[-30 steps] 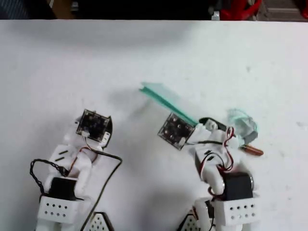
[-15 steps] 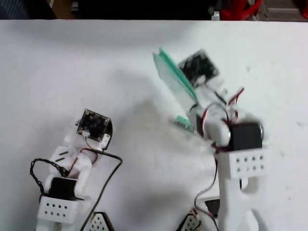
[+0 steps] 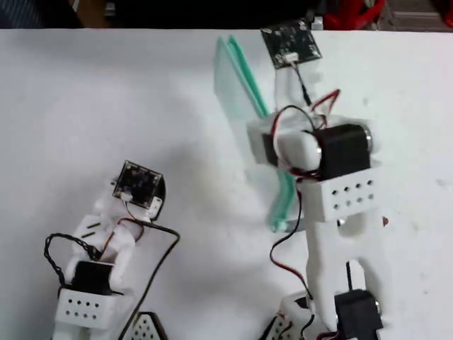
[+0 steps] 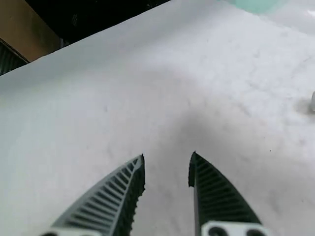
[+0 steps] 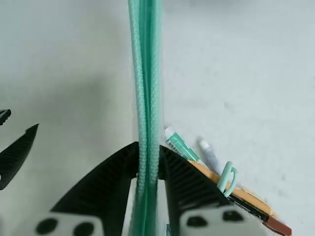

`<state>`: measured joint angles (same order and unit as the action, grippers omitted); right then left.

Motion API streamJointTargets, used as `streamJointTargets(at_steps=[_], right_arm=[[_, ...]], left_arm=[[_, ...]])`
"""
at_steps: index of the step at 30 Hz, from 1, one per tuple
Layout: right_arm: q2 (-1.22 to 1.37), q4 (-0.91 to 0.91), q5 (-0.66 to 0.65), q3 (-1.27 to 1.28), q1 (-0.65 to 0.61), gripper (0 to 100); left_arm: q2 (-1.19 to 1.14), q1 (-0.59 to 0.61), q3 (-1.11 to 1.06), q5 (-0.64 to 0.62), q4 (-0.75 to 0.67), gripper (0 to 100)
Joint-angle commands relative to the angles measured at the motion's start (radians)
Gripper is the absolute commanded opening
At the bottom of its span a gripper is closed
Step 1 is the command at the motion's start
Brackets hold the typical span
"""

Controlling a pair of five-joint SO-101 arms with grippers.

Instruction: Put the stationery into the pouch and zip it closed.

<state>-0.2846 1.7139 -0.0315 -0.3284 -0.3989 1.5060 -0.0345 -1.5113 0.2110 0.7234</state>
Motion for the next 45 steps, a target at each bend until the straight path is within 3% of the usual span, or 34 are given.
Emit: streamJointTargets(at_steps=[1, 15, 19, 25, 27, 29, 32, 38, 45], right_arm=[[0.035, 0.005, 0.031, -0.028, -0.016, 1.7], [0.358, -0.170, 0.018, 0.261, 0.005, 1.8], [0.378, -0.148, -0.141, 0.269, -0.005, 2.2], [0.386, -0.099, -0.215, 0.270, -0.002, 21.1], [0.386, -0.099, -0.216, 0.272, -0.007, 23.4], [0.387, -0.104, -0.216, 0.275, -0.008, 18.5], [0.401, -0.108, -0.216, 0.272, 0.001, 0.8], [0.501, -0.097, -0.218, 0.255, 0.015, 1.9], [0.438, 0.012, -0.209, -0.048, 0.038, 1.7]], left_arm=[[0.015, -0.004, 0.049, -0.011, 0.002, 17], [0.015, -0.004, 0.044, -0.003, -0.002, 17], [0.015, -0.004, 0.044, -0.003, -0.002, 17], [0.015, -0.010, 0.049, -0.035, 0.000, 24], [0.015, -0.010, 0.049, -0.069, 0.003, 25], [0.015, -0.012, 0.049, -0.060, 0.005, 25], [0.015, -0.012, 0.046, -0.060, 0.003, 25], [0.015, -0.013, 0.044, -0.061, 0.000, 25], [0.015, -0.056, 0.107, -0.060, 0.074, 25]])
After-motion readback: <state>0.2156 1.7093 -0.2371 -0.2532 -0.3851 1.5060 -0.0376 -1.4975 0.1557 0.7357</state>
